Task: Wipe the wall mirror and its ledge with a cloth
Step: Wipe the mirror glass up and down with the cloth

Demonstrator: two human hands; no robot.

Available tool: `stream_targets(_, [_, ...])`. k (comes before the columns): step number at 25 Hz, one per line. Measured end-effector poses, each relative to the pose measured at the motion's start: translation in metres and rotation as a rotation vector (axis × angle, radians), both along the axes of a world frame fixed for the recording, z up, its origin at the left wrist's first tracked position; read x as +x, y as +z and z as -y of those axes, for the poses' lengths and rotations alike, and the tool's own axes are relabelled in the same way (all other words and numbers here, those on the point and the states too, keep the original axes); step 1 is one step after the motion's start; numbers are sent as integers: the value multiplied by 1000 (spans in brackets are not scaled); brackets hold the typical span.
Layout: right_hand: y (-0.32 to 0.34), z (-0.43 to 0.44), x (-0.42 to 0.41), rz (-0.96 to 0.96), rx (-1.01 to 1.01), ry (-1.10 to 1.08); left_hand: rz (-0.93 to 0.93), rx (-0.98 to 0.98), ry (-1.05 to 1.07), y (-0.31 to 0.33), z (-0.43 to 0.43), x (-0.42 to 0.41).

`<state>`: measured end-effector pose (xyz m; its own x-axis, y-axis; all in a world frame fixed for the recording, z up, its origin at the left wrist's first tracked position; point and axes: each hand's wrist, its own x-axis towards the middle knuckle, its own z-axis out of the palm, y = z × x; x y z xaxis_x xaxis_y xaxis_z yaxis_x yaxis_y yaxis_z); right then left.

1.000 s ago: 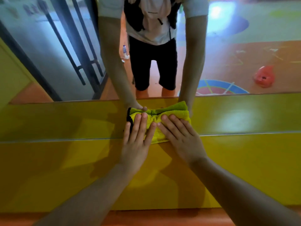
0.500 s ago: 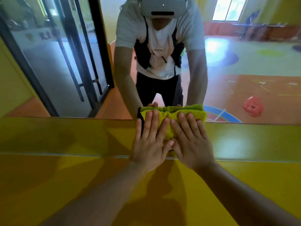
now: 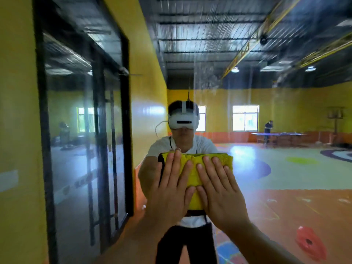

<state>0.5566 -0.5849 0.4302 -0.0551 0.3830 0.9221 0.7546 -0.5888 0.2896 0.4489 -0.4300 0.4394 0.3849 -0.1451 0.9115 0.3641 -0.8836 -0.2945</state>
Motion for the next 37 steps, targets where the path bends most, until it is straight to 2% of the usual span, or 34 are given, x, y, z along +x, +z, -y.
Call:
stream_targets(5, [163,-3,1,71,45,-42,47,44,25,162,-2,2])
stream_targets(11, [289,-2,15,132,90,-103,164,87,9,281,1,22])
stream_targets(18, [438,3,28,113,149,-80,206,59,-11,434,10,39])
stream_targets(22, [455,13,32,149,107,-69,225,38,-6,448,16,43])
stream_targets(29, [455,89,80,129,103,-83,217,43,-76,446,86,92])
stream_targets(33, [415,80,82,146,162,-49,236,89,-98,408,79,89])
stream_targets(37, [349,89,83,196,150,3,223,69,-121,338,87,88])
